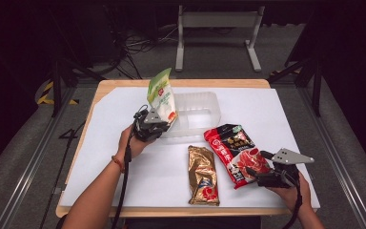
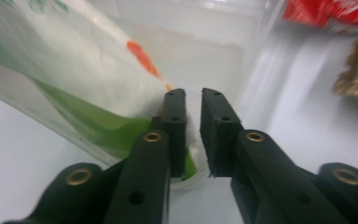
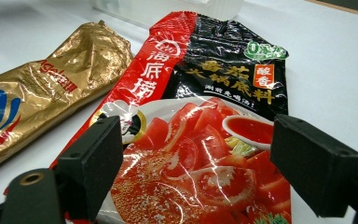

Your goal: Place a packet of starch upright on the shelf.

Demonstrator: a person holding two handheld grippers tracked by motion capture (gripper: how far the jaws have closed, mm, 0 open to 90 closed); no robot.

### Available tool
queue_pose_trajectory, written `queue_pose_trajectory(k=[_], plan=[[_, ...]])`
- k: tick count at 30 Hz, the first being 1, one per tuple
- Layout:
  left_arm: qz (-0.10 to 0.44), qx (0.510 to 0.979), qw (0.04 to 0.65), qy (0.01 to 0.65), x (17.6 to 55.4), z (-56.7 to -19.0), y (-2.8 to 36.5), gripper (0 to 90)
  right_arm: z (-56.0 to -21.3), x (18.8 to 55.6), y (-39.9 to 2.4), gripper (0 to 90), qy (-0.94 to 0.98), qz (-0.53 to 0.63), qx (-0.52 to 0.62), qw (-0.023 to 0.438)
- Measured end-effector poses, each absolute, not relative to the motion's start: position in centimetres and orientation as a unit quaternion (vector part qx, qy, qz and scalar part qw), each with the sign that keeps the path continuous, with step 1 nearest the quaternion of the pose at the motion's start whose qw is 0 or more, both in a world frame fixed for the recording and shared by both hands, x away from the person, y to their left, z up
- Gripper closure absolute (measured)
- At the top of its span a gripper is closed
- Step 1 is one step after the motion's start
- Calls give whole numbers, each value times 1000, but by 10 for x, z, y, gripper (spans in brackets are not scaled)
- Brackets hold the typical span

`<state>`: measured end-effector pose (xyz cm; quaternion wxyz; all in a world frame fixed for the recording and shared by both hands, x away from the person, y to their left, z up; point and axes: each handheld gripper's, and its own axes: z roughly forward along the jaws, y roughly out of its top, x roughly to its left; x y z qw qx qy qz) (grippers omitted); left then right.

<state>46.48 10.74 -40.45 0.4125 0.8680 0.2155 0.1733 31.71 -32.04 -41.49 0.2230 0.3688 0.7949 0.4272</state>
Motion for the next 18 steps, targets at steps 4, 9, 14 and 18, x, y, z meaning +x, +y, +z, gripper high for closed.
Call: queue_pose_trajectory(k=[4,9,14,18], plan=[[143,861,447,195,452,-396,110,666,-415,317,-321,179,794,429,368,223],[82,859,473,180,442,-393,108,519,-414,317,-320,177,797,425,366,226],[10,862,477,171,437,-405,88,415,-414,317,-319,175,797,424,365,229],[-22,871,460,169,436,-416,73,312,-414,317,-320,175,796,424,366,228]])
